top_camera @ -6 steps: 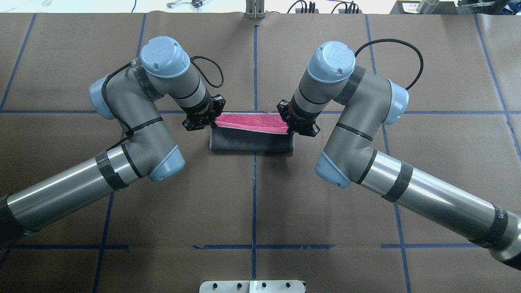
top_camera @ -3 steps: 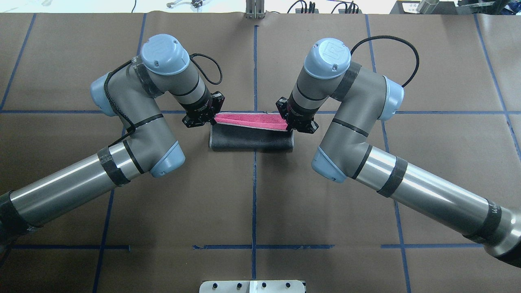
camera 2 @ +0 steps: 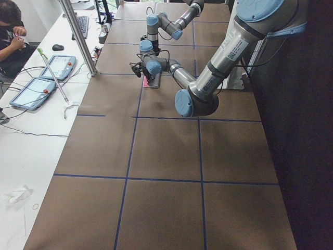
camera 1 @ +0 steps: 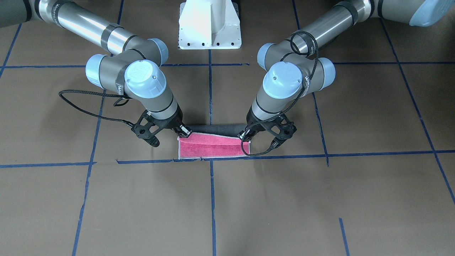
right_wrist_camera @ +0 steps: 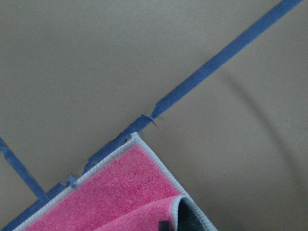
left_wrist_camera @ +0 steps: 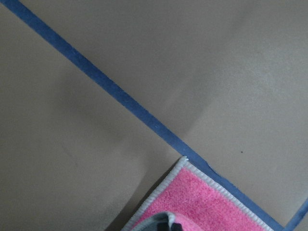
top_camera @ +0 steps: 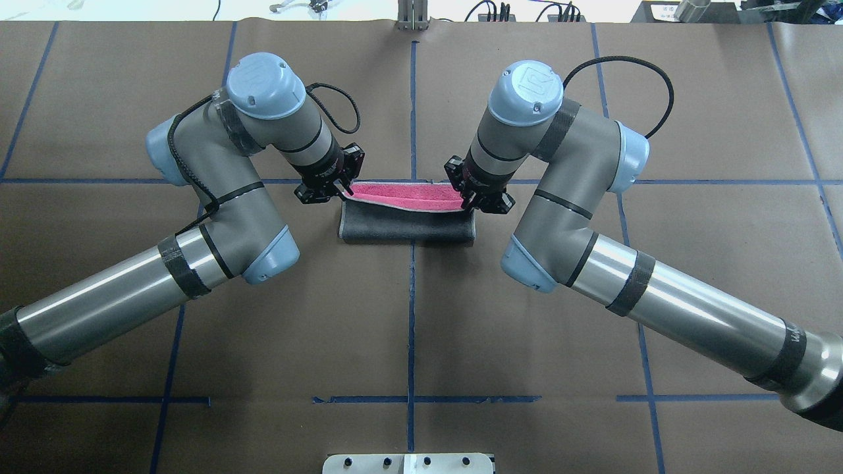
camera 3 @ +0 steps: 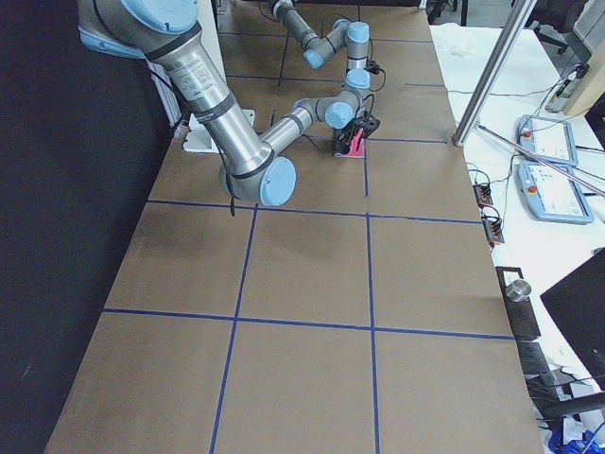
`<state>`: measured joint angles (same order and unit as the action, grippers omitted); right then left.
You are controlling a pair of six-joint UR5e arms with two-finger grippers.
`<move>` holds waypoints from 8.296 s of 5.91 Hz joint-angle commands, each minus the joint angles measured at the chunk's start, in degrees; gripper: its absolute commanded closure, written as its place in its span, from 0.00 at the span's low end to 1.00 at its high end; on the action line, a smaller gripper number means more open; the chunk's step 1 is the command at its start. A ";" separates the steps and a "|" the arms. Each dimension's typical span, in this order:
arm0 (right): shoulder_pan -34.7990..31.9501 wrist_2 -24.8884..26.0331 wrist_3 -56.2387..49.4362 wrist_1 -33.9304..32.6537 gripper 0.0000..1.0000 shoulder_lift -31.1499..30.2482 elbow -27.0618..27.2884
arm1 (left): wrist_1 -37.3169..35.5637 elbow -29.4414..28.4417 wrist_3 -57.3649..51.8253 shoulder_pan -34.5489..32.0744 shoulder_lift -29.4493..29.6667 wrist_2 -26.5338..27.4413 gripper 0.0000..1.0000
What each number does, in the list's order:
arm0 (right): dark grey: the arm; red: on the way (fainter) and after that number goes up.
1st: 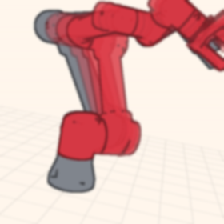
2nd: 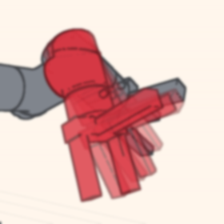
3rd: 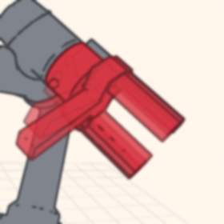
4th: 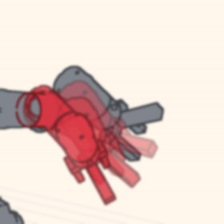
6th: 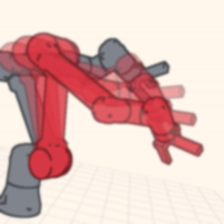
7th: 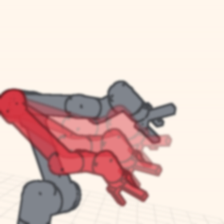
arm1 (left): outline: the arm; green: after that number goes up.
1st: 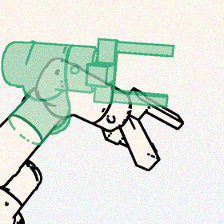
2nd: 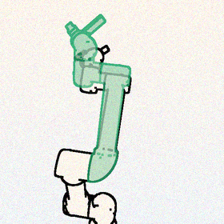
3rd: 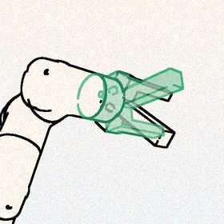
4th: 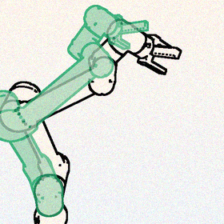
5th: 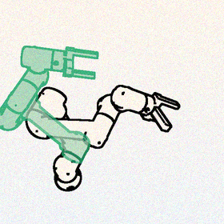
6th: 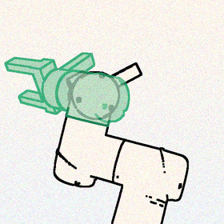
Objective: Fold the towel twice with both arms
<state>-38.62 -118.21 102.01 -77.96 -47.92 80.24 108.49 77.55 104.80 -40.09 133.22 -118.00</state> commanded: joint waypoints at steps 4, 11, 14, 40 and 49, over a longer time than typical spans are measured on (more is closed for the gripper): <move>-7.15 -2.35 -10.42 -0.18 0.00 -0.59 0.27 | 2.07 -0.03 -6.15 -3.67 -0.41 0.50 0.00; -10.15 -5.80 -20.53 -0.27 0.00 -6.74 4.75 | 10.25 4.81 -19.81 3.86 -7.53 -0.21 0.03; -10.94 -6.59 -24.46 -0.09 0.00 -9.64 5.54 | 10.08 3.93 -19.73 3.96 -7.18 -0.21 0.23; -21.56 -13.96 -41.58 -0.35 0.00 -17.62 6.25 | -17.08 -4.89 -35.79 3.78 16.49 4.79 1.00; -27.20 -15.82 -51.39 -0.79 0.00 -22.39 5.98 | -16.20 -16.55 -51.19 13.63 24.63 21.58 1.00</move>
<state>-65.77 -133.95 50.62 -78.75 -70.24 85.99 92.27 61.24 53.39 -26.59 157.74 -96.76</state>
